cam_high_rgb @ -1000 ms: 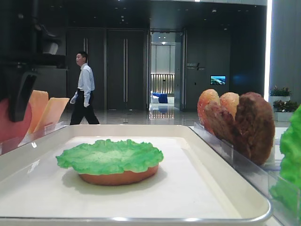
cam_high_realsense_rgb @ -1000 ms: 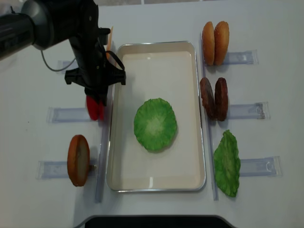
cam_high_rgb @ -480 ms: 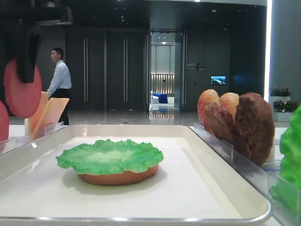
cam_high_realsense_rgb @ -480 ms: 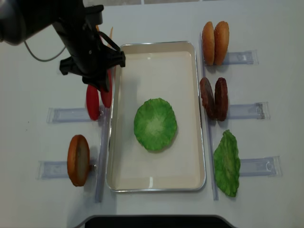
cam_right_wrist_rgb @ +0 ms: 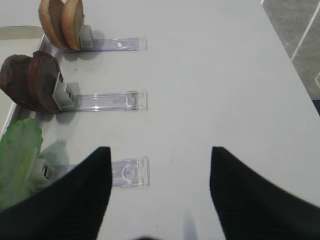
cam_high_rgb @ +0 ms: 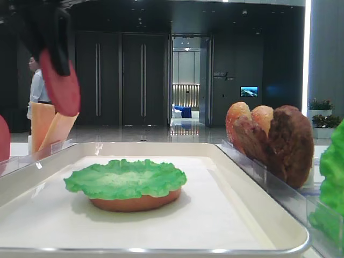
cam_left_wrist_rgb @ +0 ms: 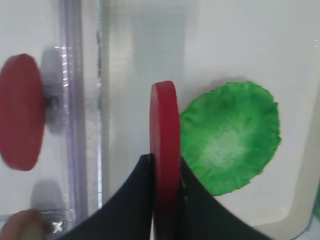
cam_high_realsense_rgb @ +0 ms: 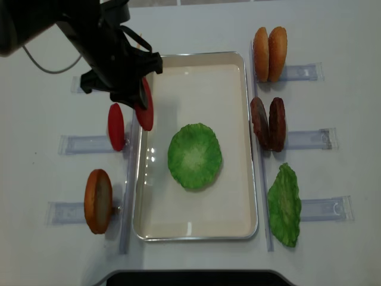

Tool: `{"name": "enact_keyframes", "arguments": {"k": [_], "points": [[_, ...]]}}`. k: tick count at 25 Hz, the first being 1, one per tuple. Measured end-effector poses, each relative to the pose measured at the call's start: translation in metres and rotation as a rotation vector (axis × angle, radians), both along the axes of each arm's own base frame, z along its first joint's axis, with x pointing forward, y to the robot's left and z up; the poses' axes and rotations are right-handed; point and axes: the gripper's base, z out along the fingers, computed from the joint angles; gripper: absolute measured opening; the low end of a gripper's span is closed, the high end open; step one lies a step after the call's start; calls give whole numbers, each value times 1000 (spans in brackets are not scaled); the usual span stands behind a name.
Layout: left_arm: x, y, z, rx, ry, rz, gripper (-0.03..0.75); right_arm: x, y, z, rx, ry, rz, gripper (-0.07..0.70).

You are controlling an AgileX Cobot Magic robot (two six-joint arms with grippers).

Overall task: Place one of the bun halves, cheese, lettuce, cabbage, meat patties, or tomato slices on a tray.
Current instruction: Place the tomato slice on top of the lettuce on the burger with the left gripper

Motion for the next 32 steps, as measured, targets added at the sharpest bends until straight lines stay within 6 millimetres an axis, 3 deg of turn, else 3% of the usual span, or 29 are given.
{"name": "enact_keyframes", "arguments": {"k": [6, 12, 19, 32], "points": [[-7, -33, 5, -136, -55, -84, 51, 0, 0, 0, 0, 0, 0, 412], [-17, -53, 2, -198, -49, -142, 51, 0, 0, 0, 0, 0, 0, 412], [-29, -59, -17, -221, -13, -128, 51, 0, 0, 0, 0, 0, 0, 412], [-27, -63, -43, -254, -12, -114, 51, 0, 0, 0, 0, 0, 0, 412]]}}
